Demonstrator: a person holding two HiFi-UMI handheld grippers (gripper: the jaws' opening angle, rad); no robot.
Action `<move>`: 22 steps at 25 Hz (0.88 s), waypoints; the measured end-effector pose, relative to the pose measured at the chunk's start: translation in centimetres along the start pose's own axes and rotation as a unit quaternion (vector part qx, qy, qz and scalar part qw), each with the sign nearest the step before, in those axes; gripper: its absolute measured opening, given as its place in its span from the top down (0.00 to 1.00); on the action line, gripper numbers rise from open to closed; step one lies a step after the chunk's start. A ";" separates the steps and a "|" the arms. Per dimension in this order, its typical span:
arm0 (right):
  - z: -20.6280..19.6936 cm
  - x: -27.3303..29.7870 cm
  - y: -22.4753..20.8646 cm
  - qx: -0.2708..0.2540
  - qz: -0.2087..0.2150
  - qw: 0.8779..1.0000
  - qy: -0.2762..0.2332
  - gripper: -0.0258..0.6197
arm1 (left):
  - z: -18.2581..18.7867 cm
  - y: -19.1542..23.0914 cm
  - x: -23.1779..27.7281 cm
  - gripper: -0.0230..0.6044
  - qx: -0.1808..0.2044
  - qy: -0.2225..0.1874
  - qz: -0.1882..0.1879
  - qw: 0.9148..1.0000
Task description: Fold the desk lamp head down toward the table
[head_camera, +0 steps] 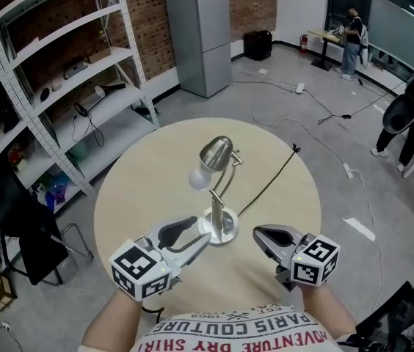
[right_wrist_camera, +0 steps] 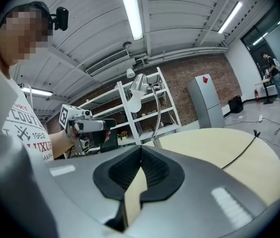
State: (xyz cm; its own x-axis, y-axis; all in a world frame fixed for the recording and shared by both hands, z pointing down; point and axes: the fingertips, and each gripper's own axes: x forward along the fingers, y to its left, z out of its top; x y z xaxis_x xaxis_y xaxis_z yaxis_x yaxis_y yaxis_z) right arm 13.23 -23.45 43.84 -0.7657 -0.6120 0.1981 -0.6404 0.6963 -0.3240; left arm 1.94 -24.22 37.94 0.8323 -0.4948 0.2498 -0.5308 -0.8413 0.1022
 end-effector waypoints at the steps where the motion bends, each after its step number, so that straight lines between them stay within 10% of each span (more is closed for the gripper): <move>1: 0.2 0.5 -0.4 0.001 0.005 1.000 0.000 0.96 | 0.7 0.9 -0.1 0.66 0.003 -0.003 0.010 1.000; 11: 0.2 3.6 -2.7 0.014 0.031 0.999 0.016 0.96 | 9.8 6.3 1.4 0.49 0.077 -0.022 0.046 0.996; 22: -0.2 4.1 -2.8 0.021 0.034 0.999 0.026 0.96 | 12.0 6.7 5.5 0.42 0.102 0.026 0.018 0.994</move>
State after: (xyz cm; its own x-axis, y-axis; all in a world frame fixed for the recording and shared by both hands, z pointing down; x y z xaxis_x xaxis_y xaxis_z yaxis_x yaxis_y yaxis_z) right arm 11.92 -27.84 45.78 -0.8105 -0.5422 0.2218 -0.5840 0.7186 -0.3775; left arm 4.88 -35.15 28.42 0.8005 -0.5187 0.3003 -0.5129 -0.8520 -0.1045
